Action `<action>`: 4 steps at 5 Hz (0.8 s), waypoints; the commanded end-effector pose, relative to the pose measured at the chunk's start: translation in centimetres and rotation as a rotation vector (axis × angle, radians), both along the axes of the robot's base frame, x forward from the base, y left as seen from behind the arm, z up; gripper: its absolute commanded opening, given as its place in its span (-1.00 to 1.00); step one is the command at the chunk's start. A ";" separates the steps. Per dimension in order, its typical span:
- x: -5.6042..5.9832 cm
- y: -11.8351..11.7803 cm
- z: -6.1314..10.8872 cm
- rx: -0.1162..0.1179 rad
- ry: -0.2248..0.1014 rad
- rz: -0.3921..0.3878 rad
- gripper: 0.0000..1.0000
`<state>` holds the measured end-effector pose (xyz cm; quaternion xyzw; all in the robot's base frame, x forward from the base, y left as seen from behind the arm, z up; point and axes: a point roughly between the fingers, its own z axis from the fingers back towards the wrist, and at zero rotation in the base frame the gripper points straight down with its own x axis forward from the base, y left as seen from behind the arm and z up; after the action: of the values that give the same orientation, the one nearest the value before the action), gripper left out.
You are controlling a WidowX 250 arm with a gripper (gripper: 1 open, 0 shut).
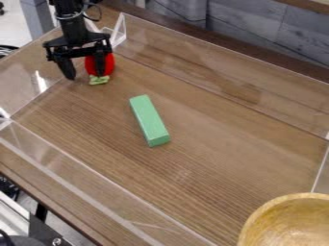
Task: Move the red fruit to the left
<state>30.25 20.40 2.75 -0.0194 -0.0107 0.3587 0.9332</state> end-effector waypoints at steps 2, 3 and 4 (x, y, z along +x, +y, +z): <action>0.0 0.6 4.1 -0.035 -0.057 0.000 1.00; 0.2 1.1 5.8 -0.055 -0.071 0.049 1.00; 0.3 1.3 7.3 -0.082 -0.088 0.098 1.00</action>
<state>30.12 20.91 6.79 -0.0840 0.0083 0.3995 0.9128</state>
